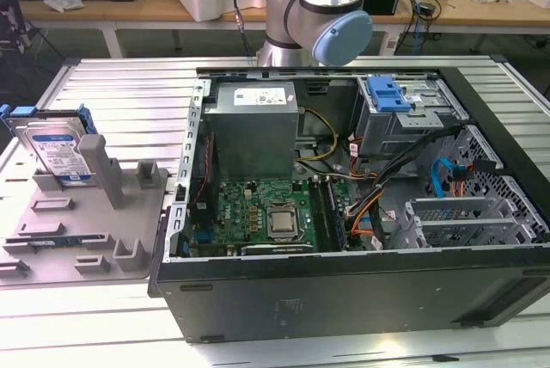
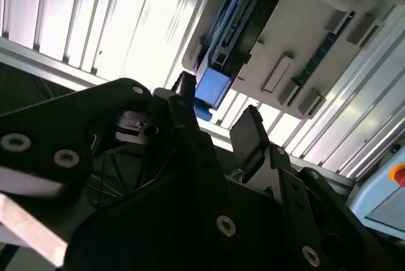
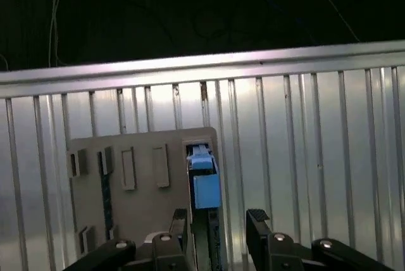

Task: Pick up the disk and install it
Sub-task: 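Pick up the disk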

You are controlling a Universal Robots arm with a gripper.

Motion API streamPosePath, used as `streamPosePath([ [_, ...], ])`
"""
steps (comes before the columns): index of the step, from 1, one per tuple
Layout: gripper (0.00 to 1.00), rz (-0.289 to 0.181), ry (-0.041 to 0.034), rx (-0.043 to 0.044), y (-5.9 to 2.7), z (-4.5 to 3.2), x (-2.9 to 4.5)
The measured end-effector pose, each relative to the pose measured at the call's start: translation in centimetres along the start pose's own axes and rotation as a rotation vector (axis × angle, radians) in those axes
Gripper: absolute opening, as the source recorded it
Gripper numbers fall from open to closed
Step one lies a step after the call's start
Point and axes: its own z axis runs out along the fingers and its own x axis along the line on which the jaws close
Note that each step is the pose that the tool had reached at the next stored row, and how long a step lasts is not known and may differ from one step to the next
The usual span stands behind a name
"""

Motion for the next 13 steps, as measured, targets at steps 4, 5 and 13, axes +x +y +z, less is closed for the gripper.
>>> streamPosePath([
  [4,0.5,-0.07,-0.0003,0.0001,0.27,0.3,0.02],
  [5,0.5,-0.09,-0.0004,0.0001,0.27,0.38,0.02],
  [13,0.5,-0.134,-0.0006,0.0,0.24,0.79,0.05],
])
